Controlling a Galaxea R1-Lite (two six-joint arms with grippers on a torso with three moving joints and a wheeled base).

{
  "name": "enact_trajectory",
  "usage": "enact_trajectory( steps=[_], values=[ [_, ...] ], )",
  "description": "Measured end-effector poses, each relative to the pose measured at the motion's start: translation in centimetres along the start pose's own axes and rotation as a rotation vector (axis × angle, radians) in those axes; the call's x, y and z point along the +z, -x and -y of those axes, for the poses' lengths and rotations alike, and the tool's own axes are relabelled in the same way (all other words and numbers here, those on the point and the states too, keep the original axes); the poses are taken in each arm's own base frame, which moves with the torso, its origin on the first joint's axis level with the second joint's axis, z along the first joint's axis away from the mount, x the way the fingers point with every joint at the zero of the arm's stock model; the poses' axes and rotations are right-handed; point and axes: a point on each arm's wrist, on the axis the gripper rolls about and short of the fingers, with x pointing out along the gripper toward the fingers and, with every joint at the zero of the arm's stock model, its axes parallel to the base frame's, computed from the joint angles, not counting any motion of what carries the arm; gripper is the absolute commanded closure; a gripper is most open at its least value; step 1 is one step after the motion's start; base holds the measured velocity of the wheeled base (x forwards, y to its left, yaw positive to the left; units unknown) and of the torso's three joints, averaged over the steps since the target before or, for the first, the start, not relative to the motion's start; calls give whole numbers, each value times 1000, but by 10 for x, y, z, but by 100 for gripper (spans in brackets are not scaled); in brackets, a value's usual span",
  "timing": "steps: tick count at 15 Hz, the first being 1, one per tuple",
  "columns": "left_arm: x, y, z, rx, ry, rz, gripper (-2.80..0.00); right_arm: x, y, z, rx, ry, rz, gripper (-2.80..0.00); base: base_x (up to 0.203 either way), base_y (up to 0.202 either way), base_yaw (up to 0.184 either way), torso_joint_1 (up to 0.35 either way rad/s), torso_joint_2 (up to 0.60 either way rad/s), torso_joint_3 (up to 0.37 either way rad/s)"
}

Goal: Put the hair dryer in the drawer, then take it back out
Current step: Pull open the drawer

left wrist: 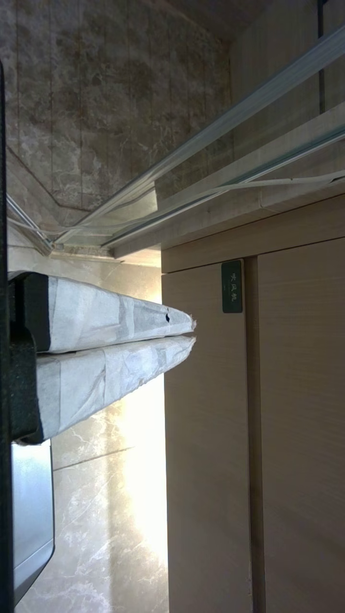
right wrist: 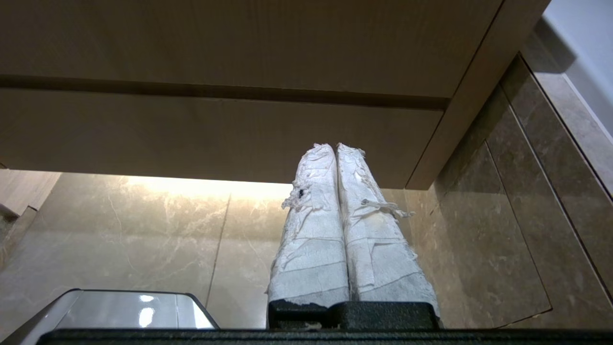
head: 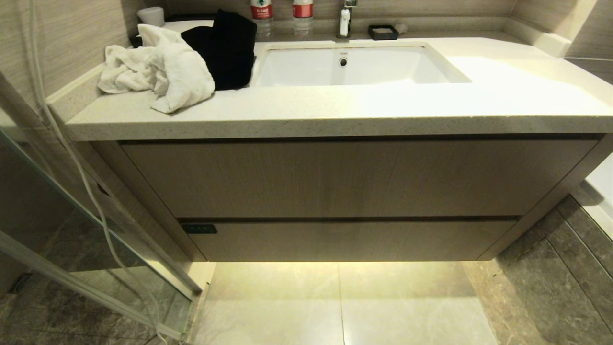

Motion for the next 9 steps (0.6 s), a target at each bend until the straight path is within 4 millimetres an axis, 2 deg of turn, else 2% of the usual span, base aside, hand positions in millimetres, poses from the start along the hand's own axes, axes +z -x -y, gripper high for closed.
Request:
enact_trajectory(
  steps=[9],
  values=[
    [0, 0, 0, 0, 0, 0, 0, 0, 0, 0, -1, -1, -2, 0, 0, 0, 0, 0, 0, 0]
  ],
)
